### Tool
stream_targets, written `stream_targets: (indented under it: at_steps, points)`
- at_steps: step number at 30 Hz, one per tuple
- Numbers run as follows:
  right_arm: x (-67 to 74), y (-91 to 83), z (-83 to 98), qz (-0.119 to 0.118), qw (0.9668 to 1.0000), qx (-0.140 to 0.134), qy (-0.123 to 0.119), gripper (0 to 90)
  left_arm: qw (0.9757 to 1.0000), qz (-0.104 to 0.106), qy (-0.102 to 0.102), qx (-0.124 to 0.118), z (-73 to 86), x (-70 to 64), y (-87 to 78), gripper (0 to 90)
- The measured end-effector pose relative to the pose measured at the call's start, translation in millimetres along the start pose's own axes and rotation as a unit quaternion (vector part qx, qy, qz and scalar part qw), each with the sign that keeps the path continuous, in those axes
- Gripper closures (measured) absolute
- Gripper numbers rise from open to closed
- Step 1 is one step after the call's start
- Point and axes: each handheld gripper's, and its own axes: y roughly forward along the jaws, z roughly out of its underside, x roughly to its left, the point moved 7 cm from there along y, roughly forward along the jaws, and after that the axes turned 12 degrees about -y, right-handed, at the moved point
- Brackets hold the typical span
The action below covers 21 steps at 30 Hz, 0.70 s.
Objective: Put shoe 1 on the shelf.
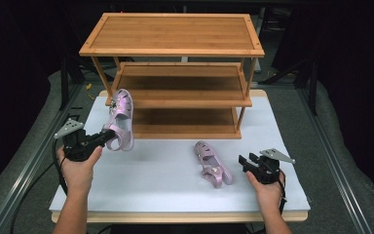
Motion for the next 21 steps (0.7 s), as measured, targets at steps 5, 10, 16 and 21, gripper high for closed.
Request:
stream_targets:
  at_steps: [5,10,16,21]
  points:
    - [-1.2,-0.3,0.7,-0.005,1.0000,0.003,0.005,52.3,0.9999,0.000,0.008,-0.008,-4.5,-5.7,2.8,83.4]
    - [-2.0,-0.8,0.6,-0.006,0.9999,0.001,0.008,52.3,0.9997,0.005,0.006,-0.023,-14.9,-12.3,4.7,83.3]
    - [-3.3,-1.7,-0.5,-0.006,0.9999,-0.005,0.015,52.3,0.9995,0.015,0.000,-0.027,-33.6,-20.8,15.9,83.3]
    - [-4.2,-1.9,-0.8,-0.007,0.9998,-0.009,0.018,52.3,0.9996,0.008,0.003,-0.028,-53.0,-29.0,29.6,83.3]
